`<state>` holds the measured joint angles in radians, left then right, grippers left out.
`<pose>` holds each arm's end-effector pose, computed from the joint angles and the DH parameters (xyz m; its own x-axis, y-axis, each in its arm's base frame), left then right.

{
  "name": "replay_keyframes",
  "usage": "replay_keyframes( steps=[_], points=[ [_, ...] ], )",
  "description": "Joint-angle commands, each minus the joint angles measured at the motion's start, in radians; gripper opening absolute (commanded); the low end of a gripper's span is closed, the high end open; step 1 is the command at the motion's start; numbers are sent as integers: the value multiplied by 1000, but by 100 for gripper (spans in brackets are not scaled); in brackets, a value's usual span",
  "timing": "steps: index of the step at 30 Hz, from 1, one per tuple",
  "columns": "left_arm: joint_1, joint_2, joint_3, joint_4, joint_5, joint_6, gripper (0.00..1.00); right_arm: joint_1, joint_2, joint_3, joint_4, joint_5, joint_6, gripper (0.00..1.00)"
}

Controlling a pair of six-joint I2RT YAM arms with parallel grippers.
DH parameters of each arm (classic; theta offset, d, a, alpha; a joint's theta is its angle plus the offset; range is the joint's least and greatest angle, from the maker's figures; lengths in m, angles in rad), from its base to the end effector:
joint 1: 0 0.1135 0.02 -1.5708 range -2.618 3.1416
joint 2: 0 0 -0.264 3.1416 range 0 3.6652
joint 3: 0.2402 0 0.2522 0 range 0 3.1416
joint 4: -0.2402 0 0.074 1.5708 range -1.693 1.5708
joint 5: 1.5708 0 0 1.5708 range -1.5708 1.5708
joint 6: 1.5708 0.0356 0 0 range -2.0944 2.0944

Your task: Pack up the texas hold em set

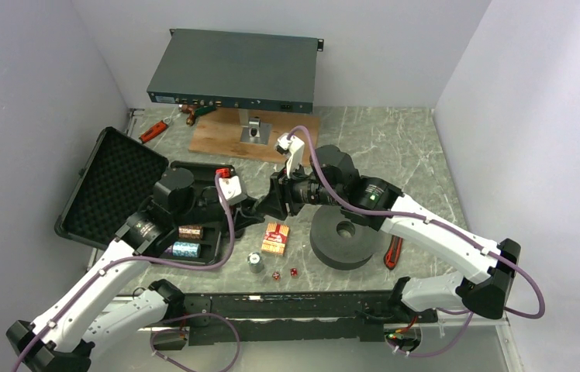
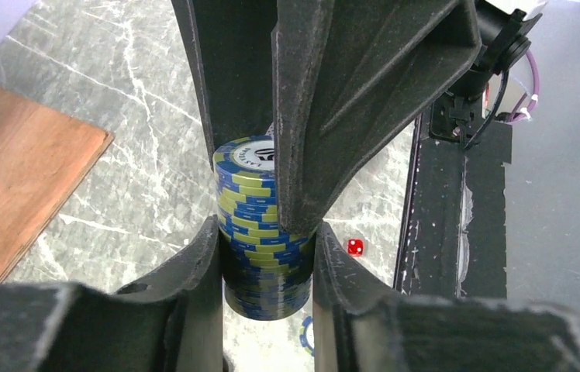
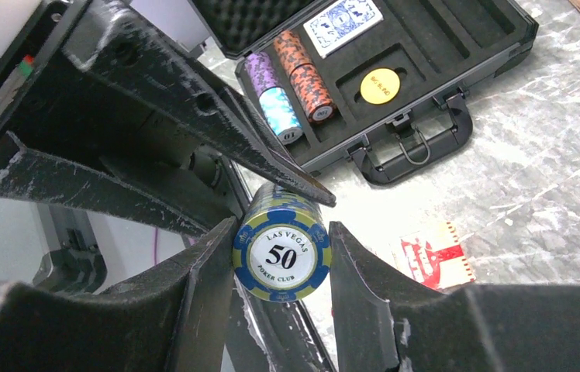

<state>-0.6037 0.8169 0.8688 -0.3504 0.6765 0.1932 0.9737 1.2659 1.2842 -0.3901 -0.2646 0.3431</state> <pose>0.1339 -0.1194 0.3487 -0.0580 0.2219 -0.9733 0.9644 0.2646 0.0028 0.1528 0.2414 0.3904 -0.5070 -0.1681 -0.8454 -0.8120 0.4224 0.4029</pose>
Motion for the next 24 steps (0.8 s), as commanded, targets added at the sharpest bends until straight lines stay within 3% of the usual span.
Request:
replay_keyframes(
  steps=[1, 3, 6, 9, 17, 24],
  points=[
    [-4, 16, 16, 30, -30, 2, 0, 8, -31, 59, 117, -34, 32, 7],
    [-4, 11, 16, 30, -57, 1, 0, 8, -31, 64, 97, -9, 32, 24],
    [-4, 7, 27, 16, -100, 0, 0, 8, -53, 54, 81, 50, 33, 63],
    [-4, -1, 28, 1, -142, -8, 0, 8, -84, 42, 64, 97, 31, 84],
    [-4, -63, -52, 65, -361, -65, 0, 8, -169, 8, -3, 297, 32, 98],
    [-4, -55, -79, 117, -668, -342, 0, 8, -238, -78, 17, 427, 77, 97]
  ],
)
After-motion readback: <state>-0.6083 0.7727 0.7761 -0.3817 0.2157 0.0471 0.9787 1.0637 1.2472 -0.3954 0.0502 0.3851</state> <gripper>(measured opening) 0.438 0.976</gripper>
